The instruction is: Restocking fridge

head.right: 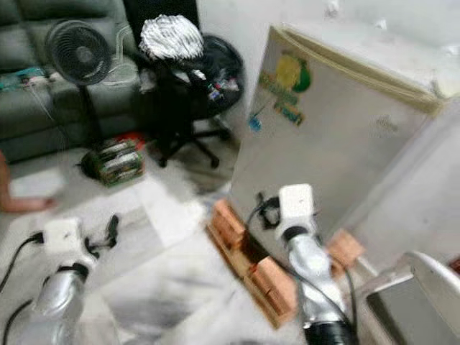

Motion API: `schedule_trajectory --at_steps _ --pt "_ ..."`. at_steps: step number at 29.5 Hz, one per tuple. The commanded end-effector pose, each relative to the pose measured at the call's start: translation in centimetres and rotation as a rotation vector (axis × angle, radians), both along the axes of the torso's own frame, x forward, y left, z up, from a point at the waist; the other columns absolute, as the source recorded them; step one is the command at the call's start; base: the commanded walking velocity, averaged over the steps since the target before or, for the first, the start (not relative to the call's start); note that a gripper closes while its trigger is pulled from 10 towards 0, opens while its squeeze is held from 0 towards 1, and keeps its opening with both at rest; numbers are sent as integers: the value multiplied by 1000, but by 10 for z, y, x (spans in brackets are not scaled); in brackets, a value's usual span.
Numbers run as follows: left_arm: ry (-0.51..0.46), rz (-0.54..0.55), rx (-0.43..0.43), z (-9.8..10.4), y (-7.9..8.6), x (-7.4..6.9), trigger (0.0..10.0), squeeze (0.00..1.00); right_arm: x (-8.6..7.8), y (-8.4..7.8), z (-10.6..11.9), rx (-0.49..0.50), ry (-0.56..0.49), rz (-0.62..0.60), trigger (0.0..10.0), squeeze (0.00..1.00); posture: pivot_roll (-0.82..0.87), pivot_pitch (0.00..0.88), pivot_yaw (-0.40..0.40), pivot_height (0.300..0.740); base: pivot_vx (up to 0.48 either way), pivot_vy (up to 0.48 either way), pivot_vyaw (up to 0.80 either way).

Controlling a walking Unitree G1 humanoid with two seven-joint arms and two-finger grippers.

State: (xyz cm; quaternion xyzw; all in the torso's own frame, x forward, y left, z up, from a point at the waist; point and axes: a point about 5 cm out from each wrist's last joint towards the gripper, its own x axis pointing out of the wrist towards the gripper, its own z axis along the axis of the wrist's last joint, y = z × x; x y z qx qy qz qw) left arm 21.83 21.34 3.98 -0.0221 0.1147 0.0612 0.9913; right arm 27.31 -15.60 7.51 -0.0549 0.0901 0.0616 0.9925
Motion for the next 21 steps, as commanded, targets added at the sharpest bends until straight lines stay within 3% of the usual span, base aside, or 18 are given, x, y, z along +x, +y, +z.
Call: schedule_trajectory --at_steps 1,9,21 --pt "-19 -48 -24 4 -14 6 10000 0 3 -10 7 -14 -17 -26 10000 0 99 0 -58 740 0 461 -800" --pt "-31 -63 -15 9 -16 11 10000 0 2 -15 6 -7 2 -27 10000 0 100 0 -55 740 0 461 -800" --pt "-62 -116 31 28 -12 12 10000 0 -5 -44 14 -78 30 -53 10000 0 81 51 -27 740 0 456 -800"
